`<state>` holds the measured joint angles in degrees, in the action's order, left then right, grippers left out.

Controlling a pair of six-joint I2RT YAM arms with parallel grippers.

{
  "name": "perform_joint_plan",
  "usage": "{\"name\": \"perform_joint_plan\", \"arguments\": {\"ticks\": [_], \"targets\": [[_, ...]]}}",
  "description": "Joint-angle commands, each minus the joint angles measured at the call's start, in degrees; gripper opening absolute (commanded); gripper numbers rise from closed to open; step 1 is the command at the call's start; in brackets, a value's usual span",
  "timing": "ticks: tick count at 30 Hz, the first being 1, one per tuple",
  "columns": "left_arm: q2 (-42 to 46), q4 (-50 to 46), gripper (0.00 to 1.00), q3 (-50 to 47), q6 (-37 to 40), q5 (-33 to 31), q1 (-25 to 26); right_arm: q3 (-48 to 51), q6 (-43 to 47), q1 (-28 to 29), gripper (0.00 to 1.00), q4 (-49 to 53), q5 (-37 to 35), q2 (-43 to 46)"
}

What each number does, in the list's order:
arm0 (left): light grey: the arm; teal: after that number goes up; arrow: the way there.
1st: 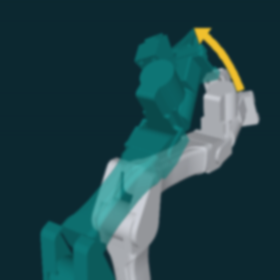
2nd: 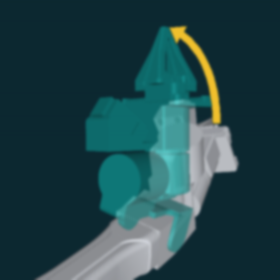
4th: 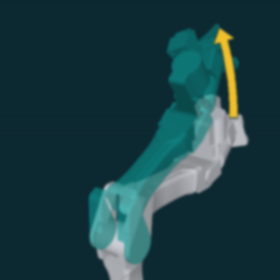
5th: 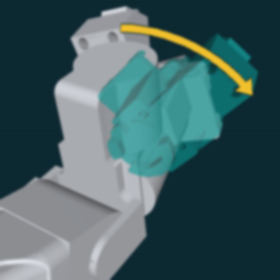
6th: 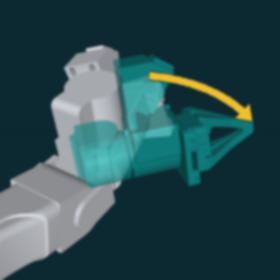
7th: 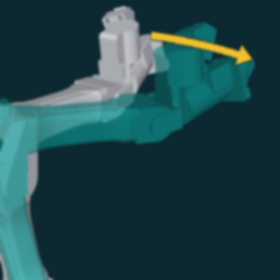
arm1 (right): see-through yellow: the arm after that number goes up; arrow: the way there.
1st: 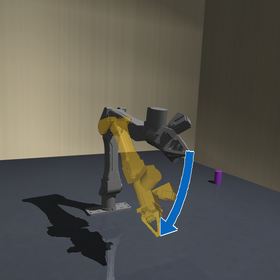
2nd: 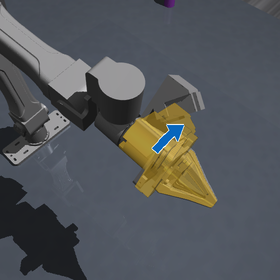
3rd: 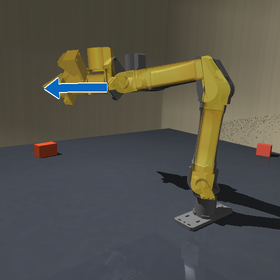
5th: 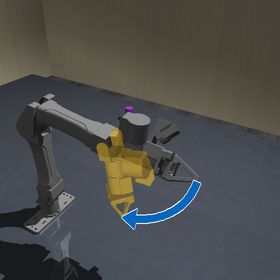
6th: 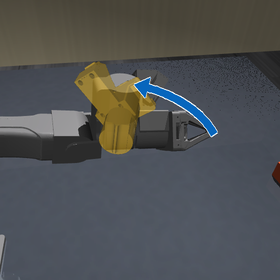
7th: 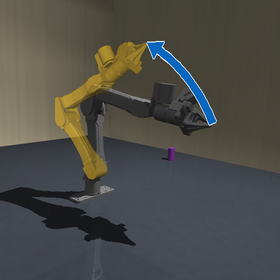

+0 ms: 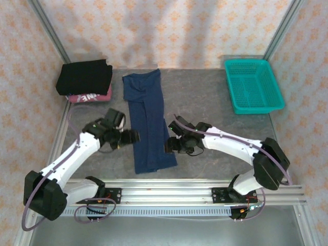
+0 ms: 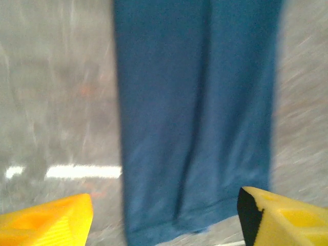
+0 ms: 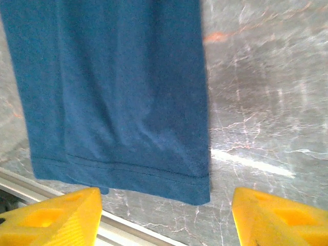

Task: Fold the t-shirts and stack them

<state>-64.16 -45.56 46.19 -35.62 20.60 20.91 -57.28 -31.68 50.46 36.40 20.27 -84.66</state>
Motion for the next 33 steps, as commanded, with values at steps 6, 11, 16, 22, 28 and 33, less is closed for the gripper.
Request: {"name": "perform_joint_plan", "arguments": {"ticks": [6,11,16,22,28,33], "targets": [[9.2,10.0,0.70,-13.9,-12.6,0.7,7.8,3.0,5.1,0.0,0.64,-7.4,5.9,-6.7],[6.7,17.0,0.67,-18.9,-16.7,1.8,11.2,2.6,5.0,0.0,0.61,-7.9,6.0,-9.8],[3.7,22.4,0.65,-20.4,-19.0,2.5,13.7,3.4,4.8,0.1,0.59,-7.5,6.0,-10.3],[1.5,25.9,0.60,-21.6,-21.3,2.7,16.6,3.8,4.5,0.8,0.58,-5.9,4.6,-10.4],[-1.1,28.1,0.52,-23.6,-22.1,3.2,18.0,4.0,3.2,2.3,0.56,-7.2,4.2,-12.4],[-1.4,25.9,0.38,-24.1,-21.4,2.0,18.2,3.5,1.8,2.4,0.44,-8.1,3.4,-14.1]]}}
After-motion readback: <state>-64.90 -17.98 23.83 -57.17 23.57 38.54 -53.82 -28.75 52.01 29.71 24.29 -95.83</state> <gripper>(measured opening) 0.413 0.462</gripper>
